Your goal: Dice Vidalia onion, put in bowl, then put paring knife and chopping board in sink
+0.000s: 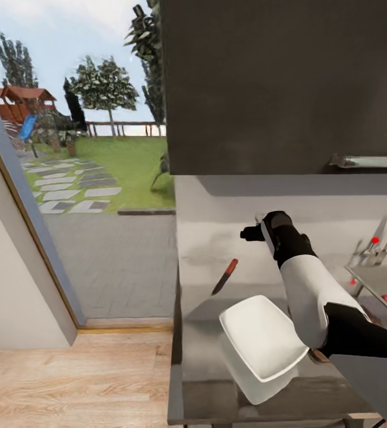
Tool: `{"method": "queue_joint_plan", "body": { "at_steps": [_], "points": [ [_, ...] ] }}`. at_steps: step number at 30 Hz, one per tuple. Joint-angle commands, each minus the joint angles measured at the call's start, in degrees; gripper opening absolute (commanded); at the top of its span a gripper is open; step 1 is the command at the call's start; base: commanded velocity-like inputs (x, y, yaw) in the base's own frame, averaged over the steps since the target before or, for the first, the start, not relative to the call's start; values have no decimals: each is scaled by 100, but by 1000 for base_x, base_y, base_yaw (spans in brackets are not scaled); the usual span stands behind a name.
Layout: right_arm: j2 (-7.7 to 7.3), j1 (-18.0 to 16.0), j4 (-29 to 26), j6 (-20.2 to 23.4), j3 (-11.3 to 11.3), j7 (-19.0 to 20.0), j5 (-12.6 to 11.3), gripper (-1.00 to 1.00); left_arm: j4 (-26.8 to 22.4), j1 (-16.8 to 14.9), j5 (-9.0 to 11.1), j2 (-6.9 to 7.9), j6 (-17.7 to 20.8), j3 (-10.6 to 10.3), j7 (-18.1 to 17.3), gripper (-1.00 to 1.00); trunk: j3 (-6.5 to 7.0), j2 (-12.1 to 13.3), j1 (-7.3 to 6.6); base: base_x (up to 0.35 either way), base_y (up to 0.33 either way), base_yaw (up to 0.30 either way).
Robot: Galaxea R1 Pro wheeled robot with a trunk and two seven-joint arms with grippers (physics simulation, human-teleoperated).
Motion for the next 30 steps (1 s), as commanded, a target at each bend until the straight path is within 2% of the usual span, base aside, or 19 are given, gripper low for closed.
{"method": "queue_joint_plan", "body": {
  "at_steps": [1, 10, 18, 30],
  "points": [
    [9, -5, -8, 13, -39, 59, 62, 100, -7, 1, 2, 0, -8, -2, -3, 100, -12, -12, 6, 151, 77, 0],
    [67, 1, 13, 8, -33, 86, 59, 100, -9, 1, 2, 2, -16, -8, -3, 100, -12, -12, 6, 28, 14, 0],
    [103, 2, 320, -1, -37, 61, 71, 100, -9, 1, 2, 1, -17, -7, -3, 100, -12, -12, 6, 1, 1, 20],
    [103, 2, 404, -136, -37, 58, 71, 100, -9, 1, 0, 1, -17, -8, -3, 100, -12, -12, 6, 0, -71, 209]
  ]
}}
